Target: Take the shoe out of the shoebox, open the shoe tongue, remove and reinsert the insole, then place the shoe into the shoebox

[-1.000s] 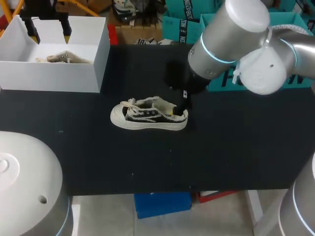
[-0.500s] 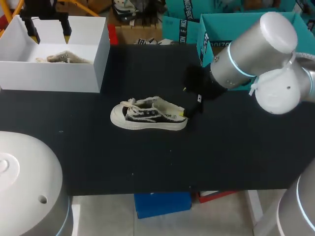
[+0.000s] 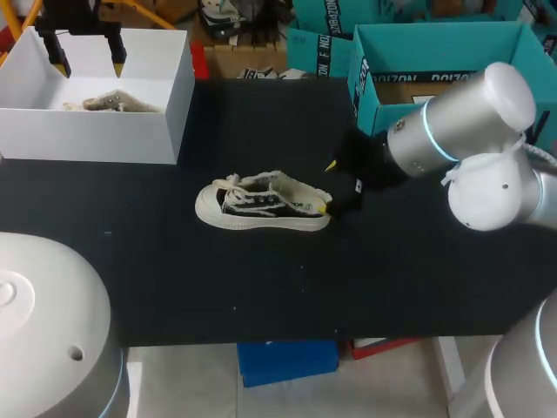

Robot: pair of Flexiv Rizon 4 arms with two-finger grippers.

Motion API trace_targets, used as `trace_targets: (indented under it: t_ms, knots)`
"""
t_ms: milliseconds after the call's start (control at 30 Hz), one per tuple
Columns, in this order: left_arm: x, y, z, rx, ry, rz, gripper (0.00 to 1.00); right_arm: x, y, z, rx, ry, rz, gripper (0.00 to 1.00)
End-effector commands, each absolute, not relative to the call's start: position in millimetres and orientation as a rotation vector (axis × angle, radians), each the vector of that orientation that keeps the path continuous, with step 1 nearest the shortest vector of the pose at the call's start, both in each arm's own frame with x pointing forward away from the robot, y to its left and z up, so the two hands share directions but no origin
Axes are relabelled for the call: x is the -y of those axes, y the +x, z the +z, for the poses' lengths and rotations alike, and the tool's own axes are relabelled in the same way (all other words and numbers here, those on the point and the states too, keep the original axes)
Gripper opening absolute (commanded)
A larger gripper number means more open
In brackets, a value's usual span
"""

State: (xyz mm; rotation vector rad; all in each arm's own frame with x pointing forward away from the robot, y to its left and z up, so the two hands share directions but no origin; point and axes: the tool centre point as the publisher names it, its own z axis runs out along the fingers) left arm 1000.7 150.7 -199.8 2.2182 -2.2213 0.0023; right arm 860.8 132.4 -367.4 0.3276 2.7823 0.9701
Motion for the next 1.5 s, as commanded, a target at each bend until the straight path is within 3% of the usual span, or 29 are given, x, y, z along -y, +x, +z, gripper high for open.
trace_targets:
  t_ms: [33,1500]
  knots:
    - [-150,1001,-200,2.221,2.219,-0.001,1.00,-130,865,-380,-2.677,0.311,1.201,1.00]
    - [-150,1001,-200,2.221,2.219,-0.001,1.00,-150,872,-437,-2.598,0.365,1.452,1.00]
